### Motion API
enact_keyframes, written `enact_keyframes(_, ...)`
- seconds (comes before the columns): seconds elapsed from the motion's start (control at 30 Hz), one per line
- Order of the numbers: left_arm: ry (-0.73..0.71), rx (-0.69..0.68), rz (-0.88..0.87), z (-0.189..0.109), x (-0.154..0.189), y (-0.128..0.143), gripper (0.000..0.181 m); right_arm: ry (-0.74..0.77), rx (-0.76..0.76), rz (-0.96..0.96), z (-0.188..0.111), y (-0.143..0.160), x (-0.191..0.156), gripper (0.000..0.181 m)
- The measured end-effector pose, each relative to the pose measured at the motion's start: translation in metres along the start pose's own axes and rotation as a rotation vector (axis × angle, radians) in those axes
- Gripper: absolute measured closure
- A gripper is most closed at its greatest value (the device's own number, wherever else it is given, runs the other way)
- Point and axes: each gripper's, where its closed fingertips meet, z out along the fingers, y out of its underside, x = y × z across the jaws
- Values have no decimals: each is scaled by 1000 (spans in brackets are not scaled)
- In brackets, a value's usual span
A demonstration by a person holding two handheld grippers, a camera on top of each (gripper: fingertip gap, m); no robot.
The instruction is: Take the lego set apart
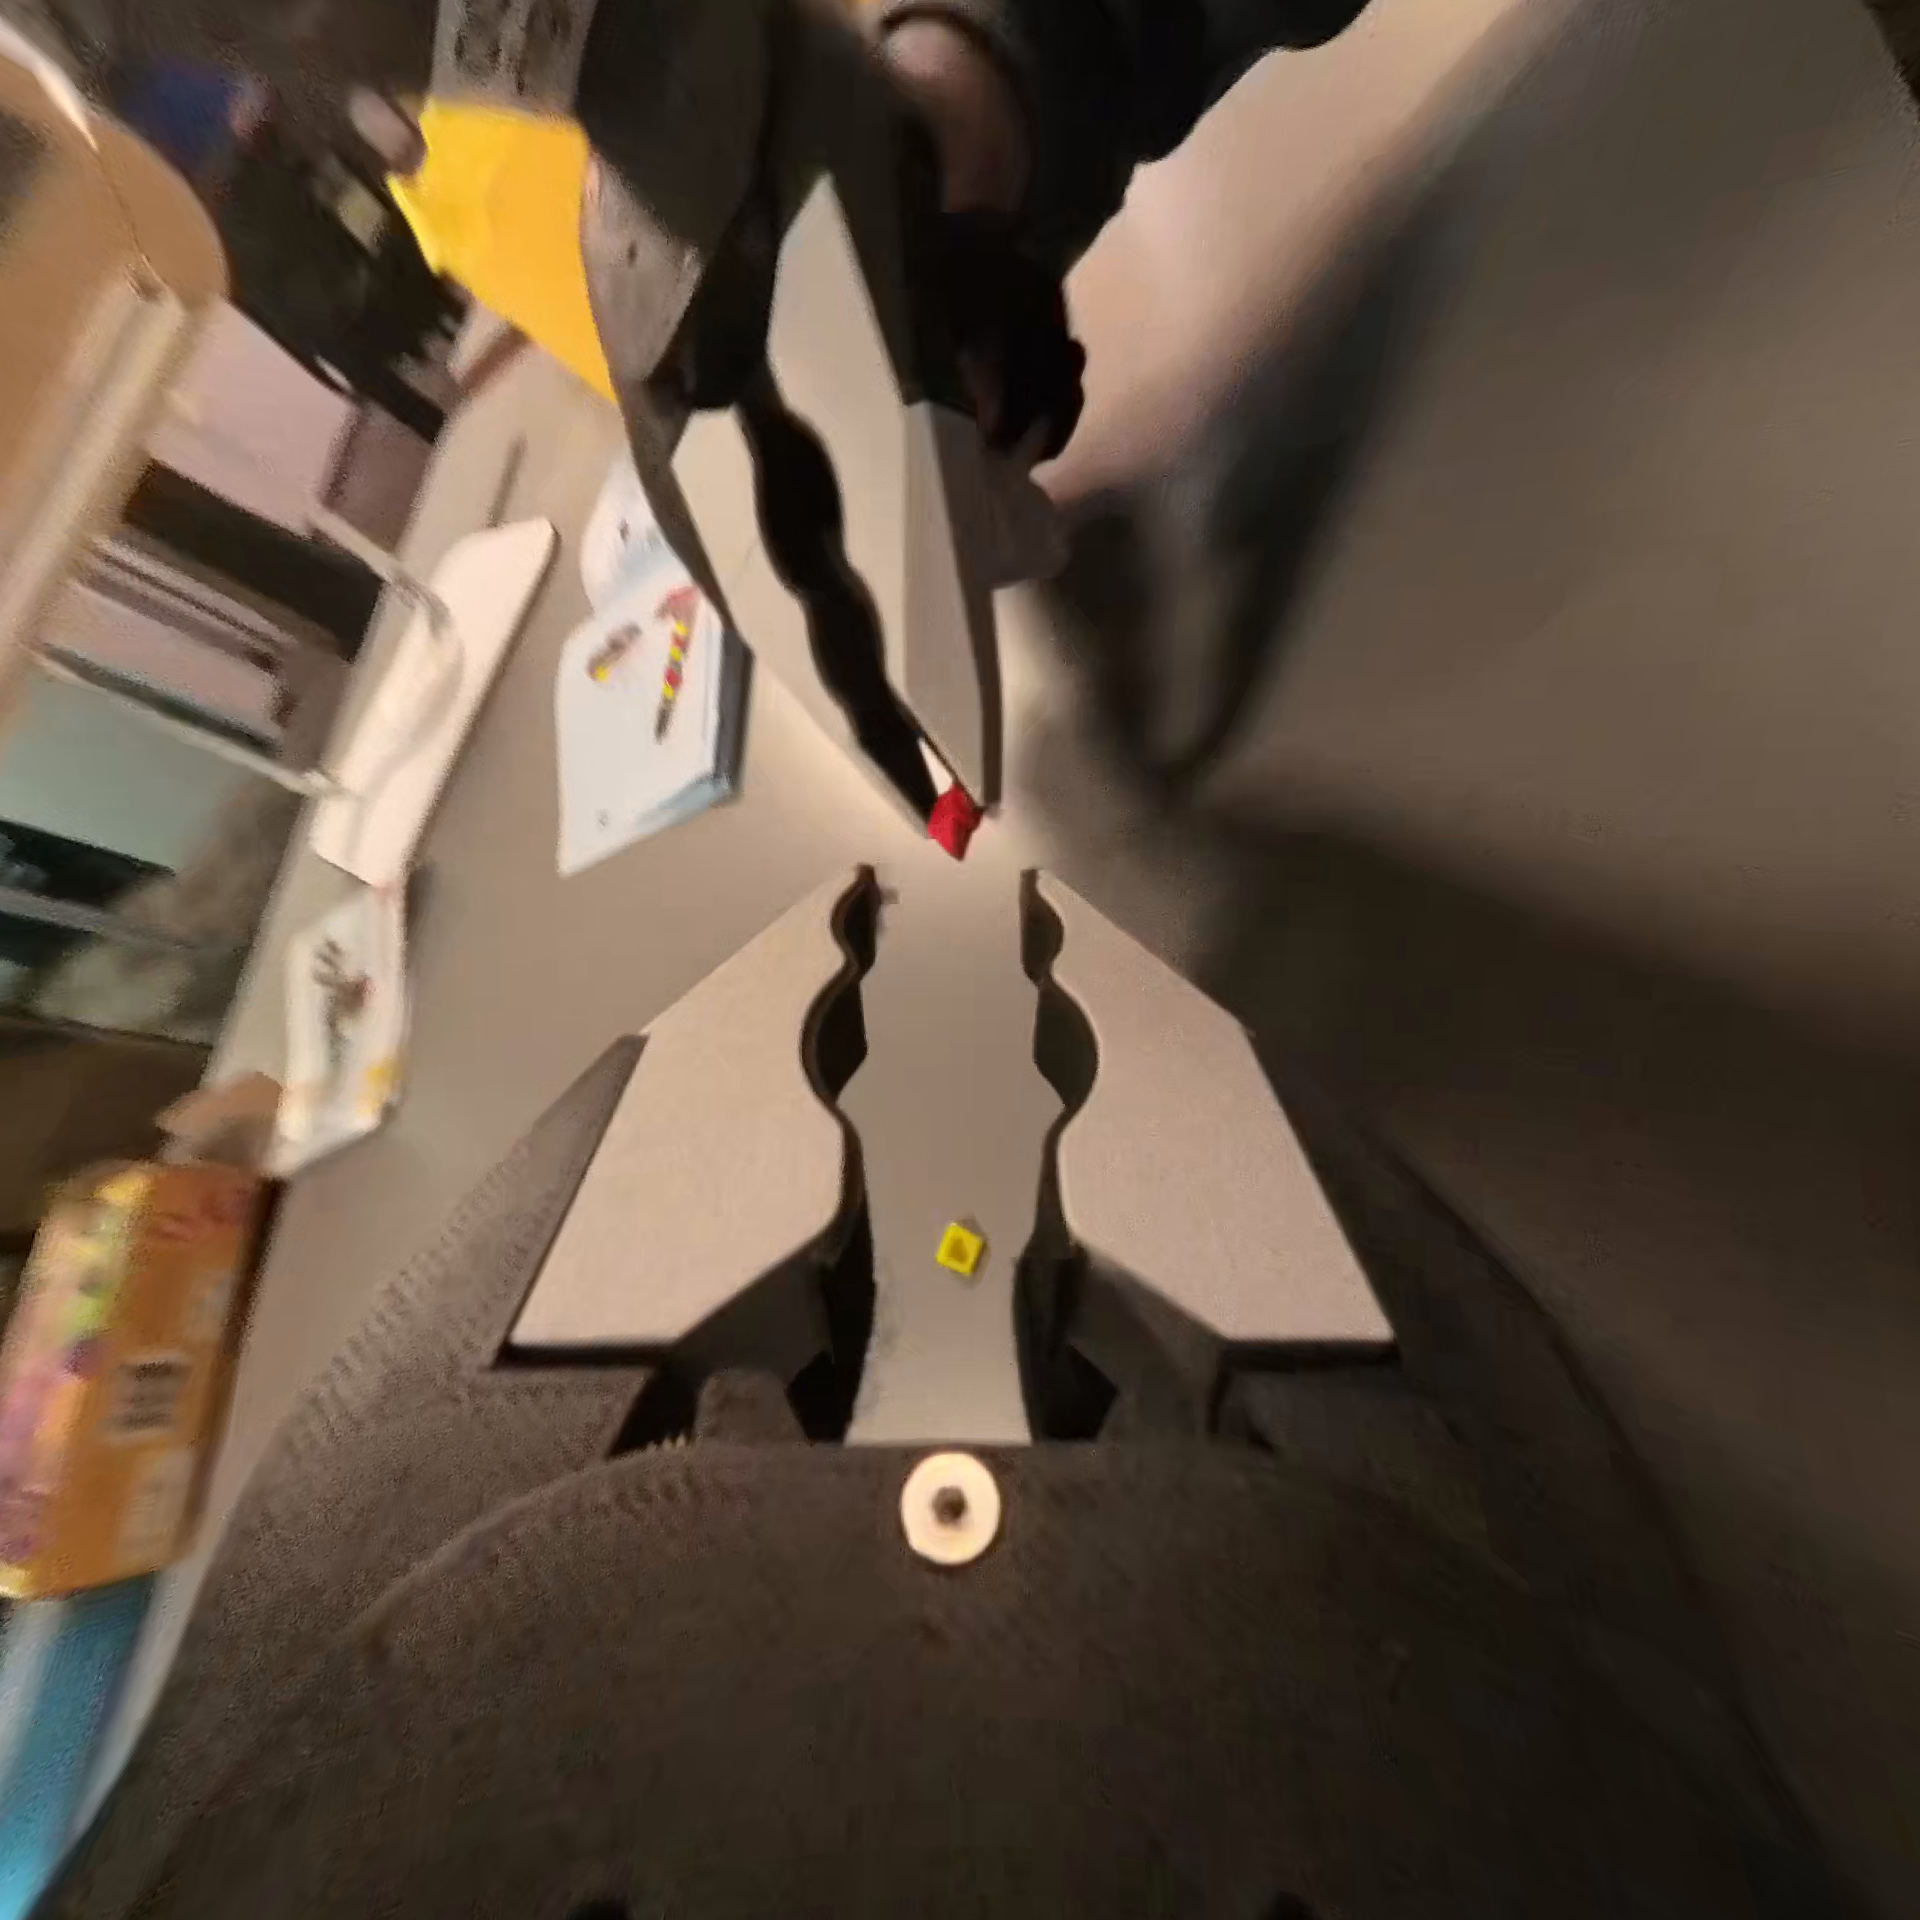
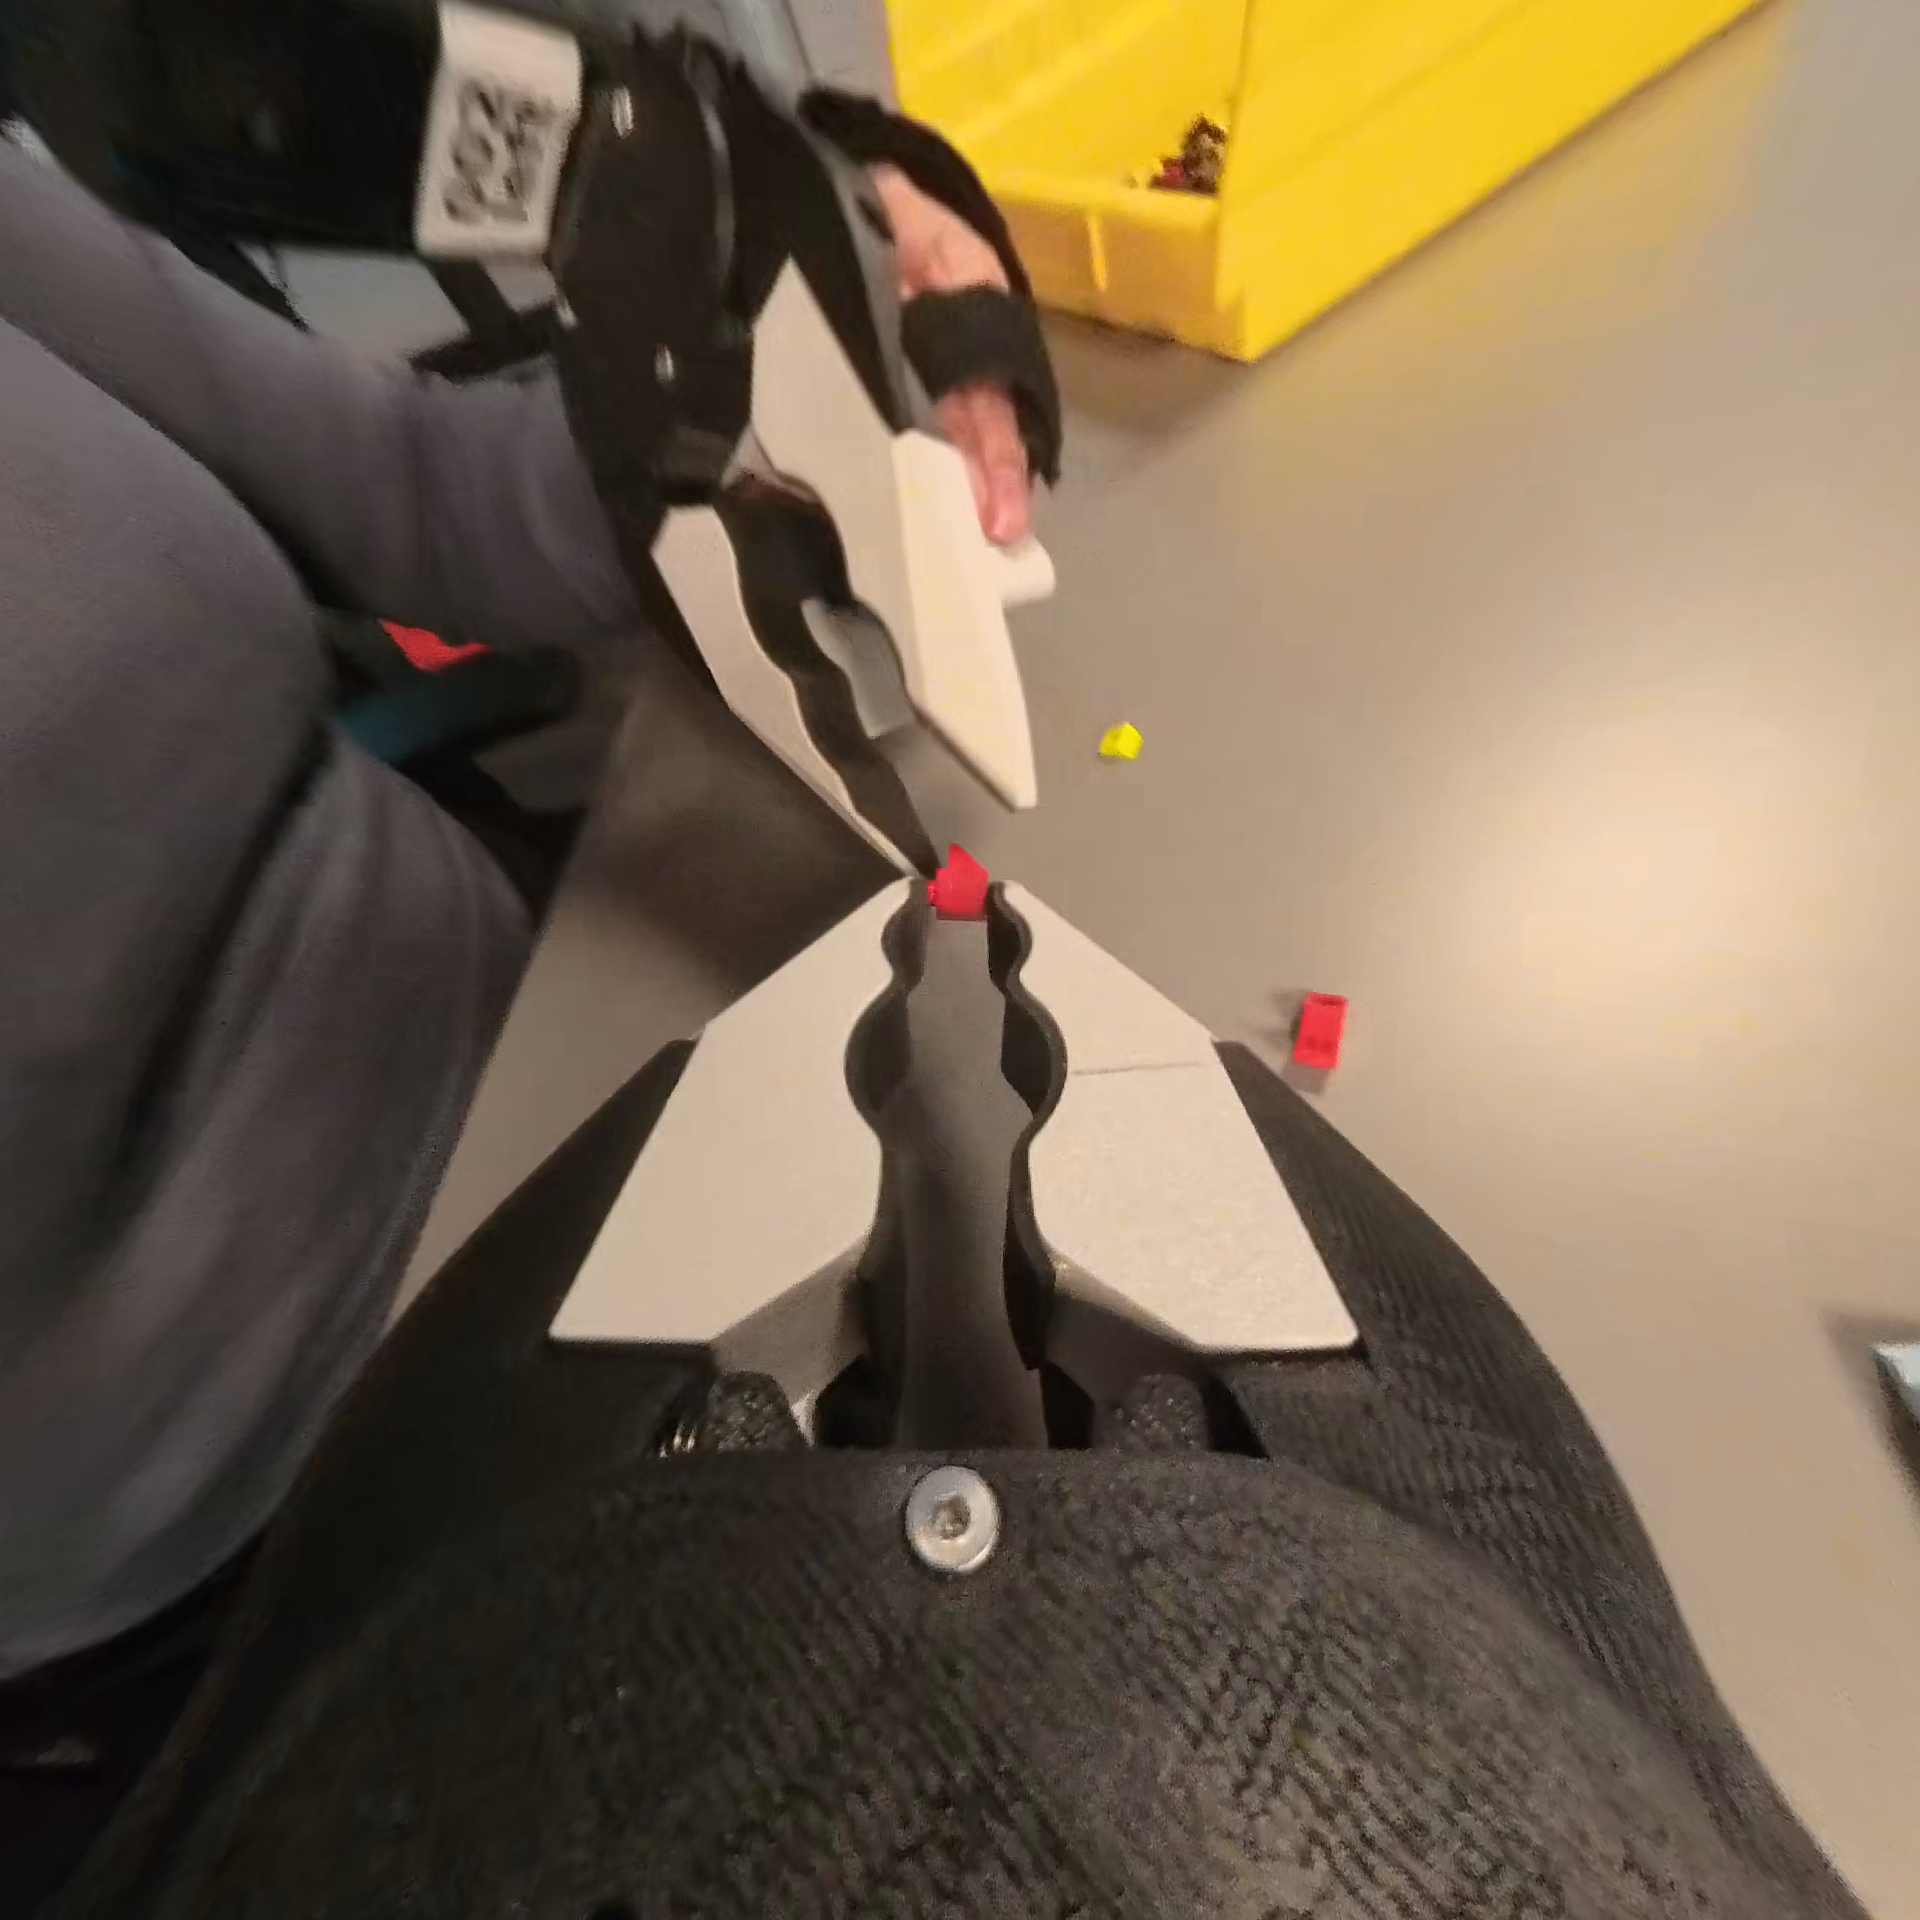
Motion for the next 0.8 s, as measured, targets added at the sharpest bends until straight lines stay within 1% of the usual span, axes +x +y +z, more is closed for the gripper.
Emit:
enact_keyframes(0.1,-61,40,104,-2,-2,-11,171,-68,33,25,-3,-7,-10,172)
enact_keyframes(0.13,-80,58,122,-4,-3,-15,172,-83,38,31,-3,-8,-12,172)
enact_keyframes(0.23,-111,86,157,-6,-4,-22,161,-129,56,50,-5,-12,-18,172)
enact_keyframes(0.27,-113,82,166,-5,-4,-21,162,-140,62,55,-5,-13,-19,172)
enact_keyframes(0.33,-118,93,203,-6,-2,-25,176,-163,67,65,-6,-15,-22,173)
enact_keyframes(0.4,-107,87,216,-7,0,-25,177,-174,51,77,-5,-15,-23,172)
enact_keyframes(0.43,-105,79,192,-7,-1,-25,177,-162,54,85,-6,-16,-22,172)
enact_keyframes(0.47,-111,61,155,-7,-4,-23,178,-118,66,88,-6,-19,-16,167)
enact_keyframes(0.5,-125,34,110,-7,-9,-19,178,-38,59,68,-6,-19,-8,149)
enact_keyframes(0.53,-136,3,69,-6,-14,-13,178,66,20,15,-6,-16,3,141)
enact_keyframes(0.57,-143,-25,36,-6,-17,-8,178,163,-24,-76,-6,-13,9,142)
enact_keyframes(0.67,-137,-68,-30,-4,-21,1,178,367,-86,-392,-6,-20,8,165)
enact_keyframes(0.7,-132,-75,-41,-3,-21,3,178,421,-118,-468,-5,-22,8,168)
enact_keyframes(0.8,-112,-89,-49,-2,-19,5,178,491,-210,-571,-1,-18,10,168)
